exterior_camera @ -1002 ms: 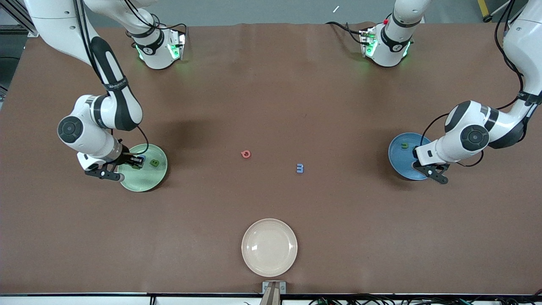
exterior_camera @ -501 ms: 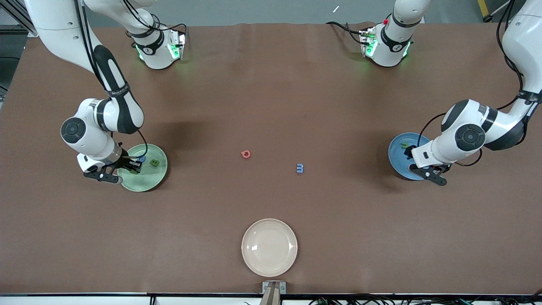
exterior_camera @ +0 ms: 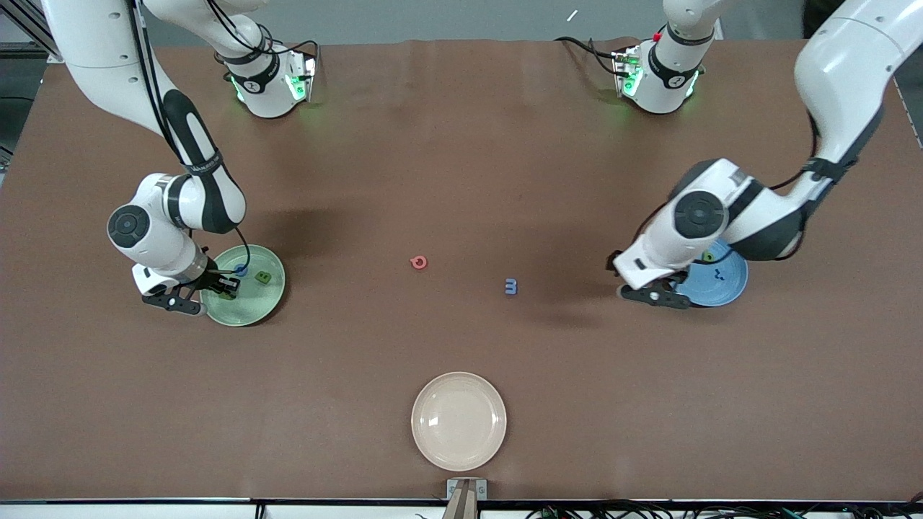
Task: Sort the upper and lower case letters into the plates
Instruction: 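Grasp the E with the left gripper while the right gripper grasps the Q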
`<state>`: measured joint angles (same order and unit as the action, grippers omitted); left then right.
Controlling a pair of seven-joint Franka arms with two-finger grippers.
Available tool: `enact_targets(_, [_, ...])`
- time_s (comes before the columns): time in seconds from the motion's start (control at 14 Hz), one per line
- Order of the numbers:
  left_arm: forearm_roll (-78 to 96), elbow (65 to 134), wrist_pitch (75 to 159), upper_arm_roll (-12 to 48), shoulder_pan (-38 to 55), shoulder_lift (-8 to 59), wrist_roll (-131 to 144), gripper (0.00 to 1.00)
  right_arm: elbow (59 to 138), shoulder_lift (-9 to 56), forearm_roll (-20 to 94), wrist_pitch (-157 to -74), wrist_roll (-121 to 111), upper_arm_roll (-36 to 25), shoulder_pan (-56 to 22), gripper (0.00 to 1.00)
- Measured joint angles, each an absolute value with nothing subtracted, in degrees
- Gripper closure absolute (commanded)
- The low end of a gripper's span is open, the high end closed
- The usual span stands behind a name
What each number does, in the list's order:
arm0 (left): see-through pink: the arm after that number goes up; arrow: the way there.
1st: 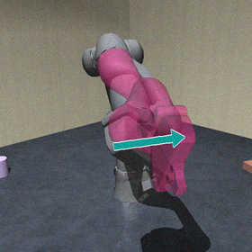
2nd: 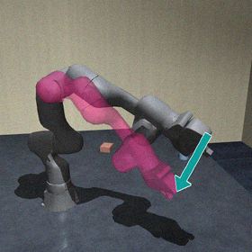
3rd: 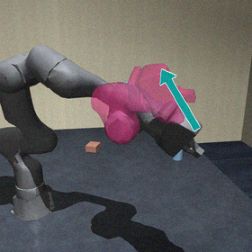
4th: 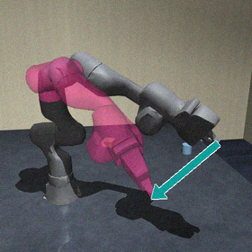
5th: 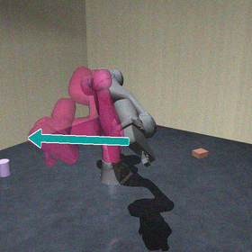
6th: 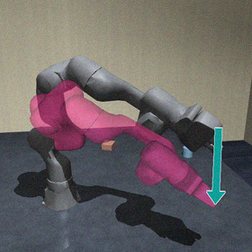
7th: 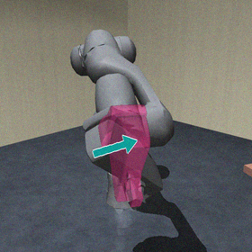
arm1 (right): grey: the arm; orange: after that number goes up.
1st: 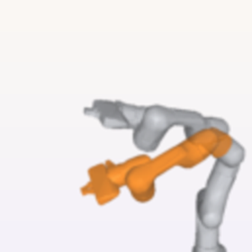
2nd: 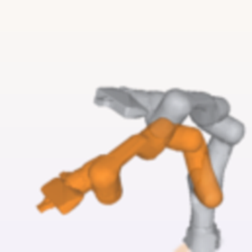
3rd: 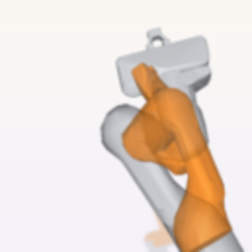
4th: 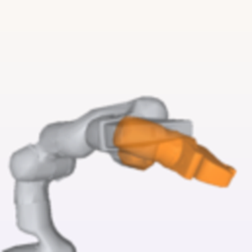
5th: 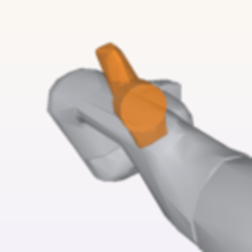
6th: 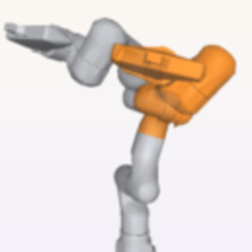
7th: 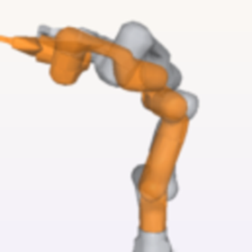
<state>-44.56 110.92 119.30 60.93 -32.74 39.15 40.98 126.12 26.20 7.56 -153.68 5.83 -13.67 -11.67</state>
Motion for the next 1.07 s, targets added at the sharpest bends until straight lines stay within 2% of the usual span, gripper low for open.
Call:
enact_targets(0.21, [-44.2, 106.0, 119.3, 55.2, -20.6, 40.5, 52.3, 0.00, 125.1, 25.9, 7.6, -151.6, 5.9, -13.1, -11.7, 0.00])
enact_targets(0.5, [-41.8, 98.3, 119.4, 47.7, -8.3, 44.4, 58.3, 0.00, 115.4, 22.2, 7.7, -129.3, 12.4, -12.4, -13.1, 0.00])
enact_targets(0.57, [-41.1, 97.0, 119.6, 46.7, -6.3, 45.4, 58.9, 0.00, 113.2, 21.3, 7.7, -126.3, 17.7, -12.2, -15.0, 0.00])
enact_targets(0.79, [-39.7, 93.9, 121.4, 45.0, -2.4, 47.7, 60.3, 0.00, 110.7, 20.9, 7.8, -126.2, 35.5, -11.7, -24.5, 0.00])
enact_targets(1.07, [-39.5, 91.2, 124.6, 41.4, 2.3, 49.7, 62.2, 0.00, 110.6, 22.4, 12.5, -132.1, 49.3, -11.4, -35.2, 0.00])
